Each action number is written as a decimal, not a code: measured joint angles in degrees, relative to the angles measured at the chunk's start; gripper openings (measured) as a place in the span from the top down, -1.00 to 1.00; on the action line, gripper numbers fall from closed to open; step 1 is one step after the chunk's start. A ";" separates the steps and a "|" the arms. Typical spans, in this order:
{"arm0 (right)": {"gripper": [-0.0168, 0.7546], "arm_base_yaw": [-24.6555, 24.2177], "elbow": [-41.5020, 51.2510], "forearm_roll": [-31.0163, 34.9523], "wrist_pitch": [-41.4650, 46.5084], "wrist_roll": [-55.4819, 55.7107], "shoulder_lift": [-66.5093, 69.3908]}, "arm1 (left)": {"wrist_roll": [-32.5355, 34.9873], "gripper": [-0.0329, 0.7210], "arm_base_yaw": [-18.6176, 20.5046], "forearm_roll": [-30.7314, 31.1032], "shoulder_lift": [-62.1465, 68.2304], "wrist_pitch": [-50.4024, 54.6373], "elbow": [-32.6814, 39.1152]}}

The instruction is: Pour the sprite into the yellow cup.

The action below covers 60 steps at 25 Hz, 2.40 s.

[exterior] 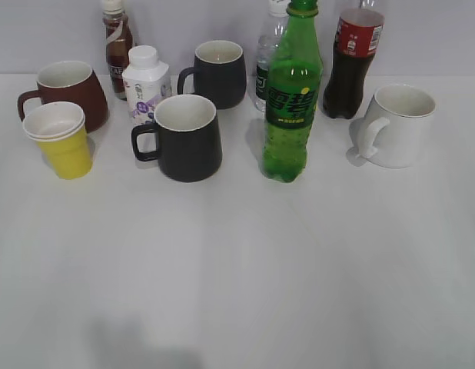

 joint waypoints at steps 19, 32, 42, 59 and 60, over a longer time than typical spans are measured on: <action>-0.51 0.00 0.00 0.00 0.00 0.00 0.00 | 0.00 0.28 0.00 0.00 0.00 0.00 0.00; -0.51 0.00 -1.32 2.99 -18.62 0.00 7.40 | 0.00 0.28 -3.89 1.86 3.49 -16.81 -0.46; -0.34 2.40 -1.32 8.93 -39.34 -2.39 33.51 | 0.00 0.28 -3.89 1.00 25.01 -58.04 13.17; 0.28 11.51 -1.25 10.83 -56.16 -10.56 61.90 | -4.84 -0.41 -3.89 3.69 72.05 -94.05 13.89; 0.28 11.51 -1.25 10.83 -56.93 -10.56 62.60 | -4.90 -0.43 -3.89 5.38 74.29 -95.86 13.89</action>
